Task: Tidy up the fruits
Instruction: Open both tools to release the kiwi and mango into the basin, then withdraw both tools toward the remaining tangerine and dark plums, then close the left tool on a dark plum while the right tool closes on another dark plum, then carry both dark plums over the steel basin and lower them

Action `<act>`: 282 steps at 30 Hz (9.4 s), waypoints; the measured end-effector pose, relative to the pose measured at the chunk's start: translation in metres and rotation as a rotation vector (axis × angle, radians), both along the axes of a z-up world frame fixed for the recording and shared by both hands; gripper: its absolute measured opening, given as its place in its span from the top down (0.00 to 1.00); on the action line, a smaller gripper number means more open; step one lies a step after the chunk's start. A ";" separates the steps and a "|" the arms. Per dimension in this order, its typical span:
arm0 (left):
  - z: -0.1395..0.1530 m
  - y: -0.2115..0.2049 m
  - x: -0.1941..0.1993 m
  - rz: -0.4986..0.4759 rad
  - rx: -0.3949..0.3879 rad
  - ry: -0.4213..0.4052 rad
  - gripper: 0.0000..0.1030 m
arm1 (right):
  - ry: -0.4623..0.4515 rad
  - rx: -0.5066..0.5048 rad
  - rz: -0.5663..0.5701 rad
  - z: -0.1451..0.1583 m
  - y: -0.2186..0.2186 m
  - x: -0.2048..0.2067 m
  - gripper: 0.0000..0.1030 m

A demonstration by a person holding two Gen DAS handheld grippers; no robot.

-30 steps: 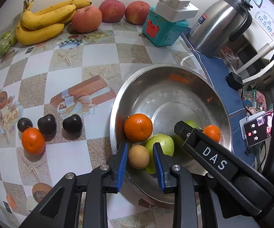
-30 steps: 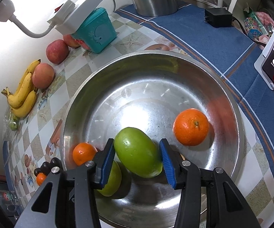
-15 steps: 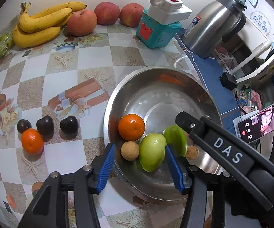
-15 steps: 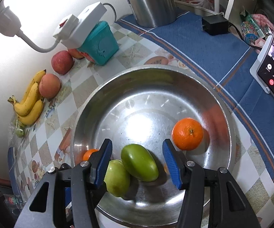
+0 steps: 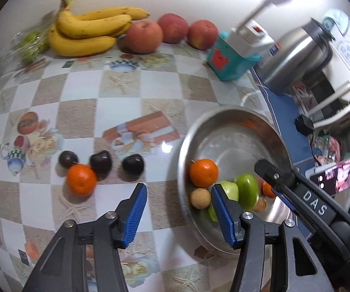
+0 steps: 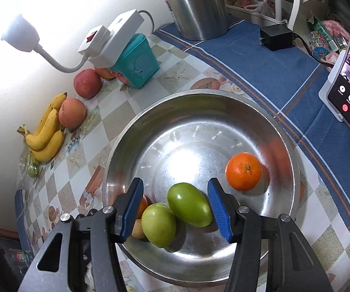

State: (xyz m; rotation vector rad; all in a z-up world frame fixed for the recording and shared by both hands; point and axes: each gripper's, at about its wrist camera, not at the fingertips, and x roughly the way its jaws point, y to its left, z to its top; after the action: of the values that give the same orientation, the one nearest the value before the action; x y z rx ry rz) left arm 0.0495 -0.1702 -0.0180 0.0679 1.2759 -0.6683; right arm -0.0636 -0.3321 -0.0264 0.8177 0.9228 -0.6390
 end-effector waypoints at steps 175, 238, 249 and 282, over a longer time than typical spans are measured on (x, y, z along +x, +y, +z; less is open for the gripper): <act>-0.061 0.083 0.101 0.220 0.046 0.160 0.73 | 0.093 0.060 0.478 -0.043 0.108 0.121 0.73; 0.011 -0.045 0.021 -0.103 -0.095 -0.085 0.74 | 0.049 0.024 0.022 -0.006 -0.030 0.013 0.73; -0.009 -0.074 0.005 -0.177 -0.104 -0.125 0.73 | 0.060 0.052 -0.018 -0.020 -0.038 0.009 0.73; -0.020 -0.083 0.004 -0.191 -0.060 -0.136 0.65 | 0.111 0.009 0.003 -0.028 -0.038 0.016 0.60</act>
State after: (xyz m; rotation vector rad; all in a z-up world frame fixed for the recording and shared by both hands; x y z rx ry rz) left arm 0.0531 -0.2533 -0.0384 0.1848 1.1263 -0.8511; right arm -0.0475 -0.3699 -0.0545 0.7943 1.0280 -0.6830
